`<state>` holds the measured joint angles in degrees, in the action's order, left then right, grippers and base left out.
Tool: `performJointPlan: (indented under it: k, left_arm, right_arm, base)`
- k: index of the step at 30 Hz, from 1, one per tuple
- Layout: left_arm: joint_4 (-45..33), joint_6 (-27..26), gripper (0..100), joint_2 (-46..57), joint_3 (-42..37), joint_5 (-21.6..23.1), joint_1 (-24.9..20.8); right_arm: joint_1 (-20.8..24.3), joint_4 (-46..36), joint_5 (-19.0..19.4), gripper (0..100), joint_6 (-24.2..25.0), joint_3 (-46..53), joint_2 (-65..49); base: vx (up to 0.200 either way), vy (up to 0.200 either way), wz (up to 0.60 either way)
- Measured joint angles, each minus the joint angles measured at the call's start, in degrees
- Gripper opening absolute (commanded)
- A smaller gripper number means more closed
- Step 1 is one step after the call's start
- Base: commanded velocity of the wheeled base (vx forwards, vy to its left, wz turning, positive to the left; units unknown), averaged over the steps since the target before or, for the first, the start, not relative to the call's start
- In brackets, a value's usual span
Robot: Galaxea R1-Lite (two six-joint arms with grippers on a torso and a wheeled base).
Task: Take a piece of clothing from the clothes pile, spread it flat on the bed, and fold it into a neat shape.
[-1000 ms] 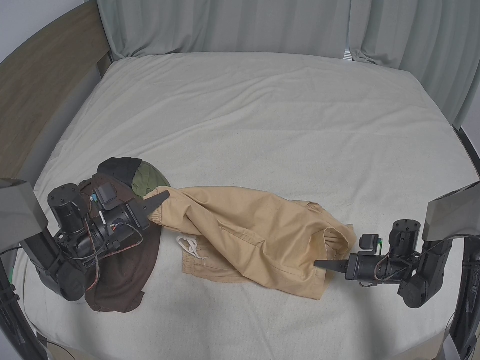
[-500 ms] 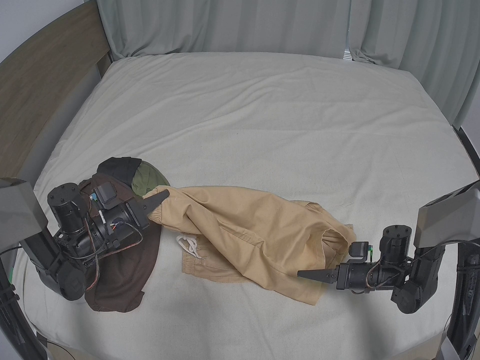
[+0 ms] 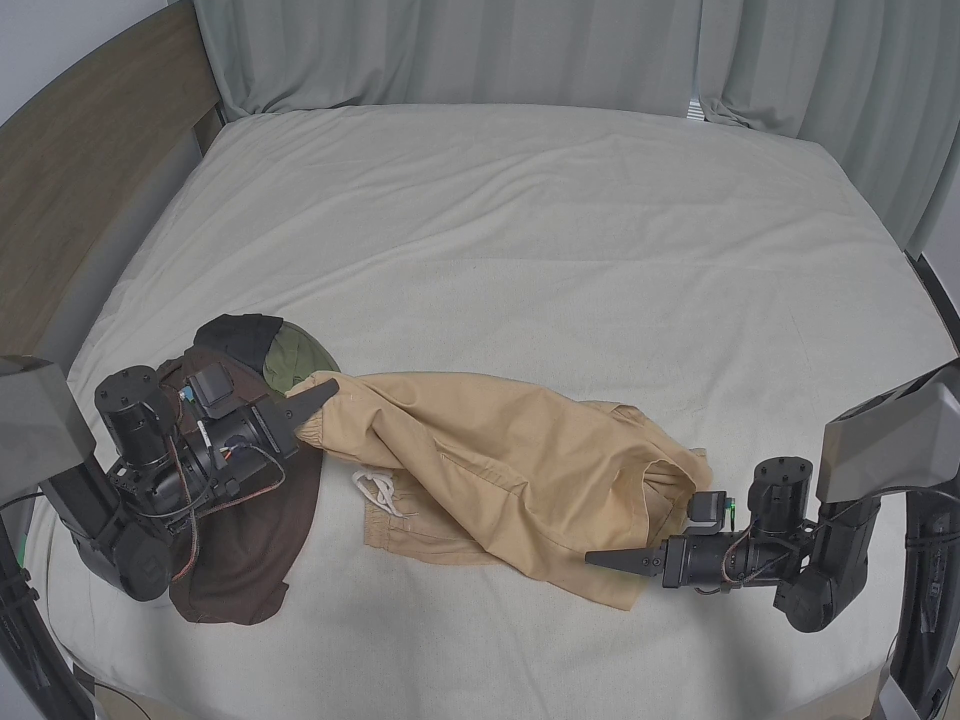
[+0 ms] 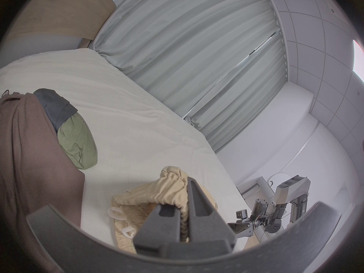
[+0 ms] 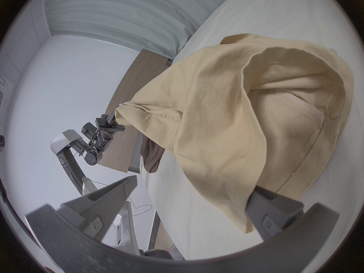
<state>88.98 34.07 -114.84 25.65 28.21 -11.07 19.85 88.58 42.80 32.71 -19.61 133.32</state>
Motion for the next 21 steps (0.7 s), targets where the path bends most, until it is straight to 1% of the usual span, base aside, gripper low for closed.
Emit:
performJointPlan:
  k: [13, 21]
  left_arm:
    - [0.0, 0.1, 0, 0.0, 0.1, 0.0, 0.0]
    - [0.0, 0.2, 0, 0.6, 1.4, 0.0, 0.2]
  right_arm:
    - [-0.3, 0.0, 0.0, 0, -0.2, -0.4, -0.4]
    - [-0.7, -0.1, 0.1, 0, 0.1, 1.2, -7.9]
  base:
    - [0.000, 0.000, 0.00]
    - [0.000, 0.000, 0.00]
